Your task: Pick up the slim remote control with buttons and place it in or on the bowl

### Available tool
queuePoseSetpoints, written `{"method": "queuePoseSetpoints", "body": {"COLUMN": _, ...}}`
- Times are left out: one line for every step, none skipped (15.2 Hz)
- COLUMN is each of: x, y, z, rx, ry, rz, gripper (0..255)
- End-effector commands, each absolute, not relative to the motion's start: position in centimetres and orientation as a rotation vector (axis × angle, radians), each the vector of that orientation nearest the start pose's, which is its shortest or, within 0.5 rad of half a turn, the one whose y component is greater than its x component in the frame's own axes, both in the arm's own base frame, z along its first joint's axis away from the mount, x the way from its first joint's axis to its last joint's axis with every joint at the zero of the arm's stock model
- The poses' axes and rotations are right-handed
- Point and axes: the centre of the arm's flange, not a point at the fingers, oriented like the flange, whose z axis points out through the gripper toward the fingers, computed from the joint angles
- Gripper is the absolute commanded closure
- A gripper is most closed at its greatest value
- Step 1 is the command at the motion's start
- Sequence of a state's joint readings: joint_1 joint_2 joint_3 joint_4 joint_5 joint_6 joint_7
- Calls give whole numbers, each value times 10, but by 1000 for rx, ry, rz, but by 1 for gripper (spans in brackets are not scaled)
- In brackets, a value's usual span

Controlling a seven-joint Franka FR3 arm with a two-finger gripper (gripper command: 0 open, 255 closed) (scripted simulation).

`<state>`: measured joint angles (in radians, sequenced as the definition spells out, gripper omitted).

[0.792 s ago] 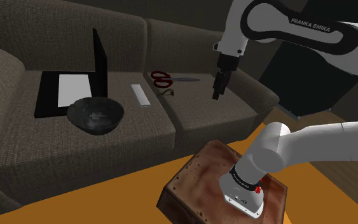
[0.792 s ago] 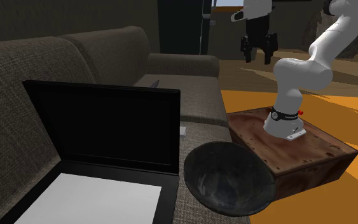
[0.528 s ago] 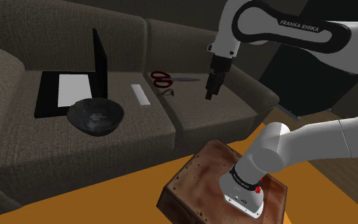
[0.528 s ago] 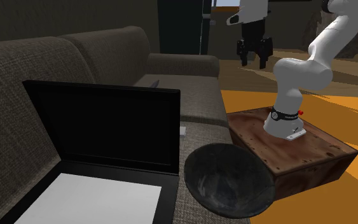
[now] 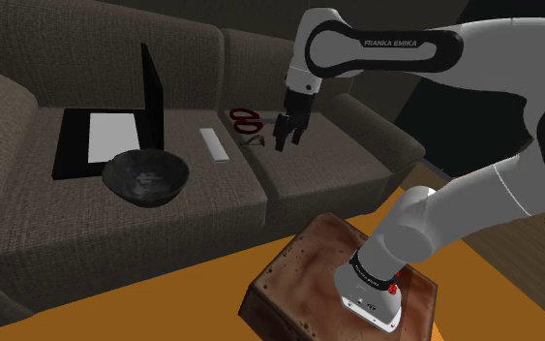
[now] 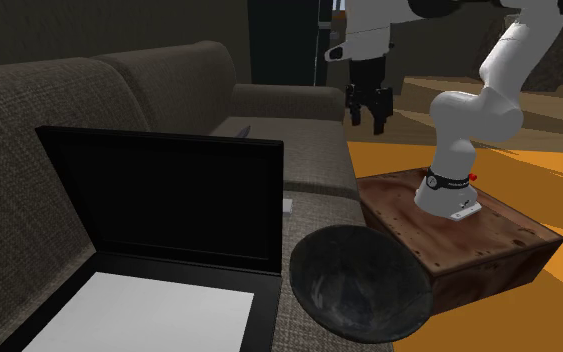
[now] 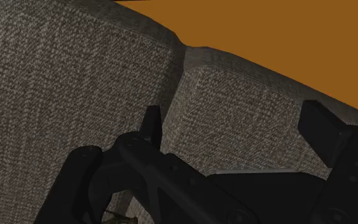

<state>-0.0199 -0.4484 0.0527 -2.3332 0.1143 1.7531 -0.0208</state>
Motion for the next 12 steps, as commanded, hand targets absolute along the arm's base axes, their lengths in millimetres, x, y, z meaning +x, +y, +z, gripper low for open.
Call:
{"method": "queuePoseSetpoints", "body": {"x": 423, "y": 30, "z": 484, "rx": -3057, "ry": 4, "rz": 181, "gripper": 0}}
{"method": "queuePoseSetpoints", "body": {"x": 434, "y": 32, "z": 479, "rx": -3062, "ry": 20, "rz": 173, "gripper": 0}}
{"method": "queuePoseSetpoints", "body": {"x": 444, "y": 33, "z": 473, "rx": -3066, "ry": 36, "rz": 164, "gripper": 0}}
{"method": "queuePoseSetpoints", "body": {"x": 455, "y": 35, "z": 468, "rx": -3071, "ry": 52, "rz": 155, "gripper": 0}}
{"method": "queuePoseSetpoints", "body": {"x": 466, "y": 36, "z": 462, "rx": -3075, "ry": 68, "rz": 147, "gripper": 0}}
{"method": "queuePoseSetpoints", "body": {"x": 478, "y": 38, "z": 457, "rx": -3080, "ry": 84, "rz": 138, "gripper": 0}}
{"method": "queuePoseSetpoints", "body": {"x": 489, "y": 39, "z": 452, "rx": -3084, "ry": 100, "rz": 129, "gripper": 0}}
{"method": "queuePoseSetpoints", "body": {"x": 500, "y": 40, "z": 446, "rx": -3088, "ry": 116, "rz": 120, "gripper": 0}}
{"method": "queuePoseSetpoints", "body": {"x": 511, "y": 41, "z": 441, "rx": -3092, "ry": 132, "rz": 111, "gripper": 0}}
{"method": "queuePoseSetpoints", "body": {"x": 522, "y": 42, "z": 436, "rx": -3096, "ry": 148, "rz": 102, "gripper": 0}}
{"method": "queuePoseSetpoints", "body": {"x": 533, "y": 42, "z": 431, "rx": -3100, "ry": 165, "rz": 93, "gripper": 0}}
{"method": "queuePoseSetpoints", "body": {"x": 545, "y": 43, "z": 426, "rx": -3104, "ry": 181, "rz": 85, "gripper": 0}}
